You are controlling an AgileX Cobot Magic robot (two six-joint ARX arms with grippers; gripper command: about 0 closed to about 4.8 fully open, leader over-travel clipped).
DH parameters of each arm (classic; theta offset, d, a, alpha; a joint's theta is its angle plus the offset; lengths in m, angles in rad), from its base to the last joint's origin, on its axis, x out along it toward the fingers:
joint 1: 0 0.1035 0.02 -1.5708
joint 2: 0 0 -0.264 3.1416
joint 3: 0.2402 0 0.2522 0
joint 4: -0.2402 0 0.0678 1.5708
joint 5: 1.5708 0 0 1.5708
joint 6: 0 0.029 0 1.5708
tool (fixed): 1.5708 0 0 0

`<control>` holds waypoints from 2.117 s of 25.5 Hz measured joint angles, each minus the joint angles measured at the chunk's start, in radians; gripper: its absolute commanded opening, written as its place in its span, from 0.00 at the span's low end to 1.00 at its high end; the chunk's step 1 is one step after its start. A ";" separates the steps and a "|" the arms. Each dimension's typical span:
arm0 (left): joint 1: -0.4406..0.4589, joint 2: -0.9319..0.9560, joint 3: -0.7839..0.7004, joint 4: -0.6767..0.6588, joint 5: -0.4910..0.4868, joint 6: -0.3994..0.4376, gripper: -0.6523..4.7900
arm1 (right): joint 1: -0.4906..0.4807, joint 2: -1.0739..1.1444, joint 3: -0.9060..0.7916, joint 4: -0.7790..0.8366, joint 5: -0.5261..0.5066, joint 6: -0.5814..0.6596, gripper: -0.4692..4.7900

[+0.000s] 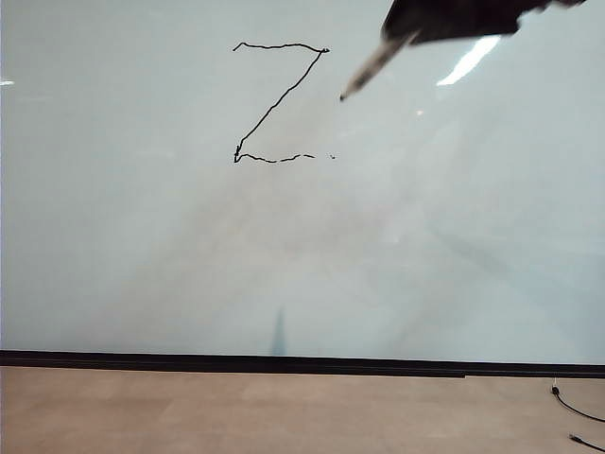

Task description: Pick up the pen on the shelf to the right of the whiteboard and write the letter Z.

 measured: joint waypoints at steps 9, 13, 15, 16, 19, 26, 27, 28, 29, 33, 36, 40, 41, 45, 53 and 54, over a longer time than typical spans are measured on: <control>0.000 0.000 0.000 0.000 0.000 0.000 0.11 | -0.002 -0.404 -0.139 -0.255 -0.045 -0.002 0.08; 0.000 0.000 0.000 0.000 0.000 0.000 0.11 | -0.002 -0.632 -0.249 -0.337 -0.052 -0.002 0.08; 0.000 0.000 0.000 0.000 0.000 0.000 0.11 | -0.002 -0.747 -0.287 -0.371 -0.059 -0.002 0.08; 0.000 0.000 0.000 0.000 0.000 0.000 0.11 | -0.002 -0.819 -0.319 -0.388 -0.061 -0.002 0.08; 0.000 0.000 0.000 0.000 0.000 0.000 0.11 | -0.002 -0.946 -0.370 -0.446 -0.062 -0.002 0.08; 0.000 0.000 0.000 0.000 0.000 0.000 0.11 | -0.004 -0.948 -0.375 -0.505 -0.011 0.002 0.08; 0.000 0.000 0.000 0.000 0.000 0.000 0.11 | -0.004 -0.948 -0.375 -0.516 0.005 0.002 0.08; 0.000 0.000 0.000 0.000 0.000 0.000 0.11 | -0.004 -0.947 -0.377 -0.523 0.018 0.001 0.08; 0.000 0.000 0.000 0.000 0.000 0.000 0.11 | -0.004 -0.948 -0.383 -0.523 0.032 0.001 0.08; 0.000 0.000 0.000 0.000 0.000 0.000 0.11 | -0.008 -0.947 -0.476 -0.452 0.014 0.000 0.08; 0.000 0.000 0.000 0.000 0.000 0.000 0.11 | -0.008 -0.948 -0.507 -0.383 -0.003 -0.001 0.08; 0.000 0.000 0.000 0.000 0.000 0.000 0.11 | -0.008 -0.948 -0.548 -0.341 -0.014 0.000 0.08; 0.000 0.000 0.000 0.000 0.000 0.000 0.11 | -0.008 -0.947 -0.549 -0.354 -0.015 -0.001 0.08; 0.000 0.000 0.000 0.000 0.000 0.000 0.11 | -0.055 -0.948 -0.548 -0.357 -0.013 -0.021 0.08; 0.000 0.000 0.000 0.000 0.000 0.000 0.11 | -0.417 -0.948 -0.548 -0.369 -0.154 -0.028 0.08; 0.000 0.000 0.000 0.000 0.000 0.000 0.11 | -0.467 -0.948 -0.548 -0.369 -0.188 -0.029 0.08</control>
